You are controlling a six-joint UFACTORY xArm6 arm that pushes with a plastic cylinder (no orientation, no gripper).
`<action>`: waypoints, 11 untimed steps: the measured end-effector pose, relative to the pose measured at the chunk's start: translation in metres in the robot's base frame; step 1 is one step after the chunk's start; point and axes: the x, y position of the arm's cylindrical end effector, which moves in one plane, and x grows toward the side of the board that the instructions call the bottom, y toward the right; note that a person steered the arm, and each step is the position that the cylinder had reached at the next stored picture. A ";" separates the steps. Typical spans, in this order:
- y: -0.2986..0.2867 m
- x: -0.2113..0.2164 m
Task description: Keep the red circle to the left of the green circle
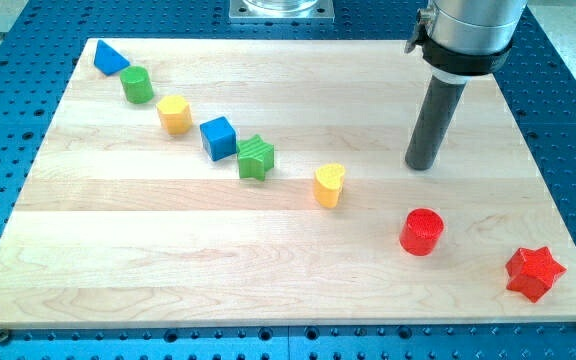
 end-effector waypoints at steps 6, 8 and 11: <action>0.002 0.004; 0.036 0.034; 0.020 0.104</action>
